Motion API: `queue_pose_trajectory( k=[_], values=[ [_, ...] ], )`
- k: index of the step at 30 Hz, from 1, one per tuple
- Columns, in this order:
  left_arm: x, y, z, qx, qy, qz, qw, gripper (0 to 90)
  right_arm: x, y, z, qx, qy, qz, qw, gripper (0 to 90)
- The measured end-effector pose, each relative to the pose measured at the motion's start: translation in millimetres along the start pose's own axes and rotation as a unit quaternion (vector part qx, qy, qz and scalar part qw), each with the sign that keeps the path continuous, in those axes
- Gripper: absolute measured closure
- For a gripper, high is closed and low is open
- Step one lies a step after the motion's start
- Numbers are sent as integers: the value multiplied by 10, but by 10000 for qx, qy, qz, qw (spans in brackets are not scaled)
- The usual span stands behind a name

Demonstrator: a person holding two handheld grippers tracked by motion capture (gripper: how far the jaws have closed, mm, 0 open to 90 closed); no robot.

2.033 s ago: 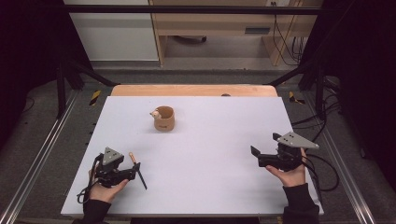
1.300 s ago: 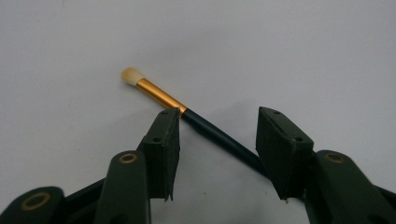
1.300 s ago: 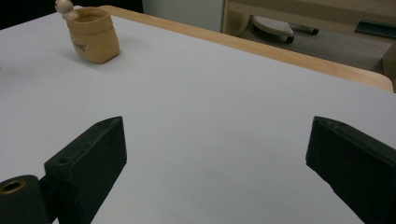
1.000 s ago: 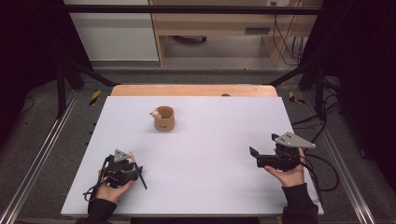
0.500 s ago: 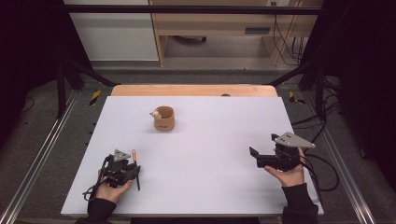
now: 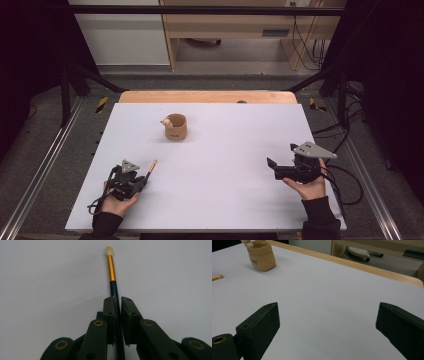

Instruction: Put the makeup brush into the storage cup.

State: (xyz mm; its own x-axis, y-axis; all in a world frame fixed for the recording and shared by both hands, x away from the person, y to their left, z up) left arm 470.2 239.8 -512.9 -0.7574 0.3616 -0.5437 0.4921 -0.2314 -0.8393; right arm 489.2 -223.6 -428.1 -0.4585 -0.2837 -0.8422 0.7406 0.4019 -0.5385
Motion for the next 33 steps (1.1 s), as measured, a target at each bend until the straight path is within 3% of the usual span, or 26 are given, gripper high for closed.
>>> queue_pose_trajectory(
  k=[9,14,16,21,28,33],
  values=[
    [-8,-2,-7,25,159,-83,9998,822,8,12,-6,-3,-12,-38,10000,54],
    [-60,-25,-33,69,263,-151,9995,738,10,21,-7,-6,-26,-46,10000,53],
    [-98,-56,-41,50,394,-201,9990,713,10,23,-8,-12,-17,-55,10000,53],
    [-182,-64,-54,87,562,-477,9972,671,12,15,0,2,0,-75,10000,53],
    [-222,-48,-63,112,581,-791,9951,692,12,14,4,-9,-6,-83,10000,53],
    [-277,-37,-54,56,715,-1054,9918,707,13,7,10,3,-13,-80,10000,53]
  ],
)
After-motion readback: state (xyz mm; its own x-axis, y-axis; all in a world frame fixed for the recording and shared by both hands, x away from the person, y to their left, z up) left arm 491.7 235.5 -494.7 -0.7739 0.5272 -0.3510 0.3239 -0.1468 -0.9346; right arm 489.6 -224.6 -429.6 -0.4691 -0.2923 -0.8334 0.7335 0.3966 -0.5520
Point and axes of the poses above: each handheld gripper's, and its own axes: y roughly forward along the jaws, x roughly out of its underside, z roughly to its right, the point moved 6 cm from there along y, roughly forward along the jaws, and after that the axes turned 6 degrees about -z, right-handed, at the moved point
